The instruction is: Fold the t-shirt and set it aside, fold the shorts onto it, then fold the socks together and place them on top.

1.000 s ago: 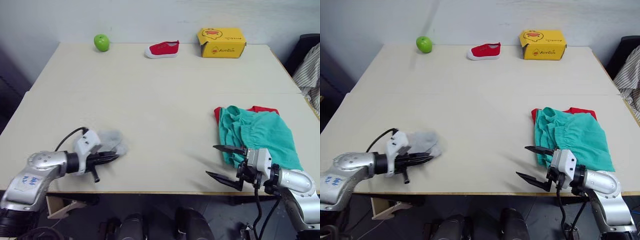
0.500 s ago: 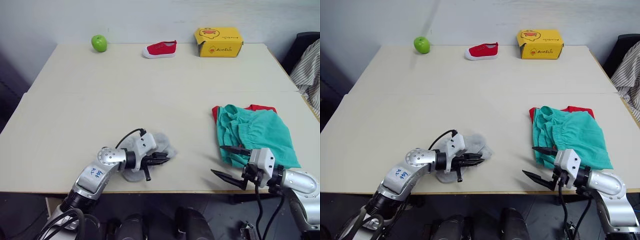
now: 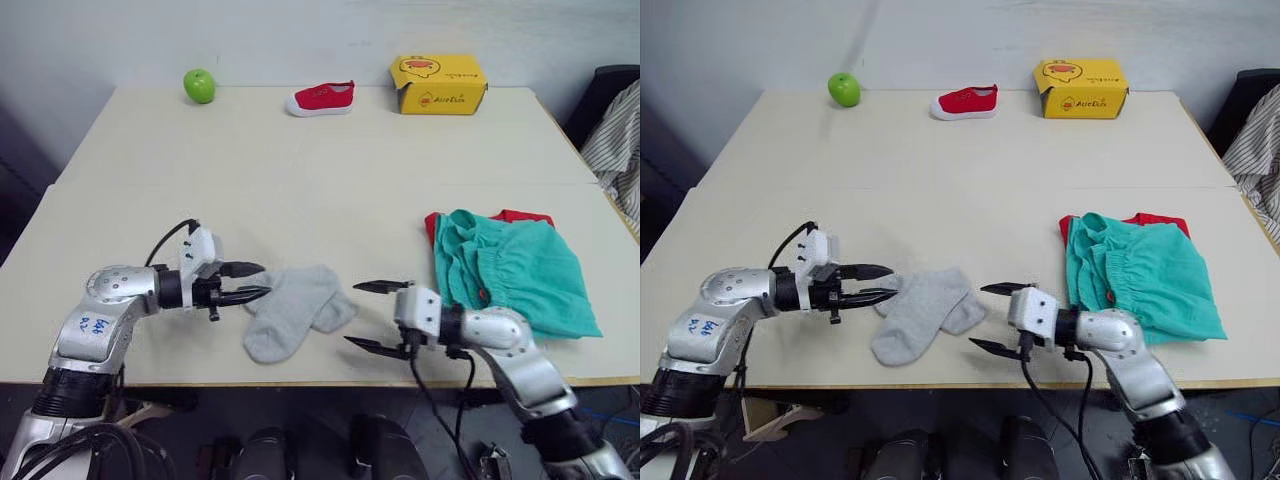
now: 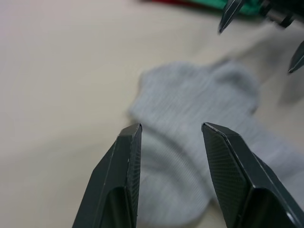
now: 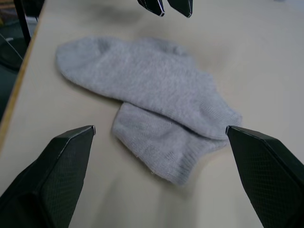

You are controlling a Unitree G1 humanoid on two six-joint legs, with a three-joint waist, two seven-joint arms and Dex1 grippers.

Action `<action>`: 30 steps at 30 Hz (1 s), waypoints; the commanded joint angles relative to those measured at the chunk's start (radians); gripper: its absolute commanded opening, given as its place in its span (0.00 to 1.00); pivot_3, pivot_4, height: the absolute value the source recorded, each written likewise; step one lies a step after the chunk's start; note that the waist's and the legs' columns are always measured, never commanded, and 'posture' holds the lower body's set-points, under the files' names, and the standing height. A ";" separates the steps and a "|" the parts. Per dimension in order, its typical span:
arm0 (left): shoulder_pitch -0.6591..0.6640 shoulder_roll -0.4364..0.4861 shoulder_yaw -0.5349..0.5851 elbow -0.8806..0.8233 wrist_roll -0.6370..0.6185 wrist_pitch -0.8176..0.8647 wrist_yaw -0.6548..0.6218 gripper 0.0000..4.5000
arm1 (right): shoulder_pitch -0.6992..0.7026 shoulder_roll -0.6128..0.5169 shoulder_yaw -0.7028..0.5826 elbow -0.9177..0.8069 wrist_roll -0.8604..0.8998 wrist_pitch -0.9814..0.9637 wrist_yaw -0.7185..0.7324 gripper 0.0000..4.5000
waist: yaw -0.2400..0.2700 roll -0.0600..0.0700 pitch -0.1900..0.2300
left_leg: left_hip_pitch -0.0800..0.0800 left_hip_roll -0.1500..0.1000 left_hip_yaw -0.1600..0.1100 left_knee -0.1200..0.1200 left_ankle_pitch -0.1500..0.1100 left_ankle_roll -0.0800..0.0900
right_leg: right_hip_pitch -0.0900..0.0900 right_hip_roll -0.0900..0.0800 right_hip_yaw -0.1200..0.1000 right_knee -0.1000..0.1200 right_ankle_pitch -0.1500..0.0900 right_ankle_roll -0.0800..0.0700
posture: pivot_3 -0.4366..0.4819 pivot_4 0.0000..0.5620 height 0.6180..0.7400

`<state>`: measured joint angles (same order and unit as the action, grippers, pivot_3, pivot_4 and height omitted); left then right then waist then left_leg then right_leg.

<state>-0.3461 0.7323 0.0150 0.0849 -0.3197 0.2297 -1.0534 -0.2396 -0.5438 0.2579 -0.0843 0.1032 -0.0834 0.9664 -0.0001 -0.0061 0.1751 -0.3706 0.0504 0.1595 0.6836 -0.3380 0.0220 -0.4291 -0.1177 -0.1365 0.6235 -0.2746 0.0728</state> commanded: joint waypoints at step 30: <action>0.050 -0.118 -0.086 -0.153 0.016 0.179 0.042 0.05 | -0.079 -0.111 -0.068 0.324 -0.015 -0.286 0.084 0.00 | -0.004 -0.001 0.000 | 0.002 0.001 0.005 0.001 -0.001 0.001 | 0.000 0.001 0.003 0.003 0.001 0.002 | 0.48 0.27 1.00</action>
<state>-0.3139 0.5989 -0.0656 -0.0022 -0.2674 0.3603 -0.9922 -0.3360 -0.6427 0.2244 0.2282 0.0821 -0.3909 1.0571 -0.0042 -0.0073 0.1748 -0.3683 0.0517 0.1648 0.6846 -0.3388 0.0235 -0.4291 -0.1171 -0.1333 0.6266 -0.2733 0.0752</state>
